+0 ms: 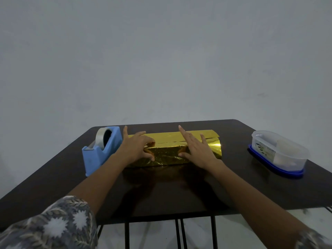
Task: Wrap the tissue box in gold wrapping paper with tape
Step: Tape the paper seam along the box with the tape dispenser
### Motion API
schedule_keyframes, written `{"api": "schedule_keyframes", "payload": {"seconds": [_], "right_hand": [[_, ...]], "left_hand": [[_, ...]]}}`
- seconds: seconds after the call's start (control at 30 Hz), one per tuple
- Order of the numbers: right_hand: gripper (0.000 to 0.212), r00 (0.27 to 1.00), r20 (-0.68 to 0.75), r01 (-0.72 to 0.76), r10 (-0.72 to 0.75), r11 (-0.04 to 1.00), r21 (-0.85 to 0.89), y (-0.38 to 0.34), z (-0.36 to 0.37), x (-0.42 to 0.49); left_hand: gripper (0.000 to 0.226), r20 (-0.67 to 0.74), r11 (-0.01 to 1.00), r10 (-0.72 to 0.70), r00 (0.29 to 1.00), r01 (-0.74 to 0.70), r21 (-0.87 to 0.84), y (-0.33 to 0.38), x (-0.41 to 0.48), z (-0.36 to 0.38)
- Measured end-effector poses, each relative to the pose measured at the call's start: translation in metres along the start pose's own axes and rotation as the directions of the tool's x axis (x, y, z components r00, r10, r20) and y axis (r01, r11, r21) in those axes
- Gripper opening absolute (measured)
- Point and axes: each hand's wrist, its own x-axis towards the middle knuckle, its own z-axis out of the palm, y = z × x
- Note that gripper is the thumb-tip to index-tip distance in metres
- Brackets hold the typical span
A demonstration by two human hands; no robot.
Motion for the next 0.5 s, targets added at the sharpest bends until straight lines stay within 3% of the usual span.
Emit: {"api": "schedule_keyframes", "payload": {"seconds": [0.17,0.4,0.5], "right_hand": [[0.093,1.000,0.015,0.024,-0.023,0.999,-0.028,-0.006,-0.006,0.014],[0.066,0.990,0.129,0.068,-0.051,0.989,-0.133,-0.014,0.003,0.026],[0.065,0.993,0.108,0.061,-0.044,0.986,-0.154,-0.016,0.003,0.025]], "left_hand": [[0.061,0.011,1.000,-0.017,1.000,0.017,0.005,-0.002,0.001,0.001],[0.062,0.024,0.996,-0.055,0.998,0.053,0.072,0.001,0.002,-0.001],[0.084,-0.028,0.986,-0.042,0.999,0.046,0.158,0.022,0.007,-0.005]]}}
